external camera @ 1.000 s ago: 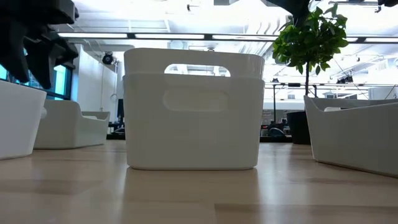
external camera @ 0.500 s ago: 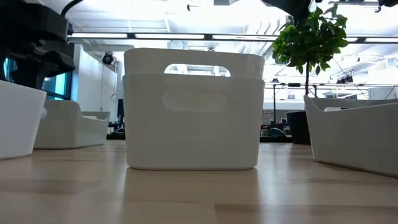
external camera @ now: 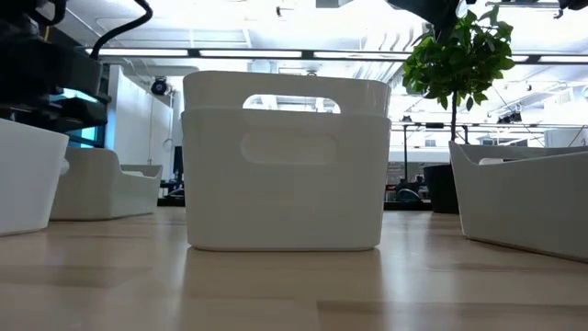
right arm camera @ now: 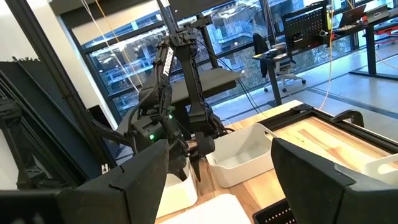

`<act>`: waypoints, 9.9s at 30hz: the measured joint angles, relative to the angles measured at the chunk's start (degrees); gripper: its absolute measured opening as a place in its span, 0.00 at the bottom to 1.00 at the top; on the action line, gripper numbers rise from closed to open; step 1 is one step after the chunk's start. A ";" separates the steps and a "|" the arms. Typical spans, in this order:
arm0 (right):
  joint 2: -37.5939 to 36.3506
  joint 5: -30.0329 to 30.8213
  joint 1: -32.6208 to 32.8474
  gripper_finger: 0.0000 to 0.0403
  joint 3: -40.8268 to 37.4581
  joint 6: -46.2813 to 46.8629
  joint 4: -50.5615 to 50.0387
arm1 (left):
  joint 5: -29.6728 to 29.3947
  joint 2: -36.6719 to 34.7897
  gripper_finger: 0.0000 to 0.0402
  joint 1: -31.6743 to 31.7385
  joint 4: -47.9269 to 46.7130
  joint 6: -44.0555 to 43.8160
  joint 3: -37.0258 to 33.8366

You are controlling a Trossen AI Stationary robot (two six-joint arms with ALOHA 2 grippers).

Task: Stack baskets by color
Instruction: Stack the left white bin on top of the white bin, then stack the middle gray bin on top of the top gray bin

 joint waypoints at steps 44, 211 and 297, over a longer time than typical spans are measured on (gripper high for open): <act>-1.27 2.99 0.00 0.67 0.00 3.57 1.40 | 4.51 5.89 0.00 26.53 -25.51 22.02 58.03; -6.97 7.50 0.00 0.67 0.00 -1.45 -3.22 | -1.61 -17.96 0.46 12.69 -9.59 -6.03 -1.44; -5.88 11.44 0.00 0.67 0.09 -8.49 0.08 | -16.18 31.85 0.00 46.95 7.08 124.08 48.57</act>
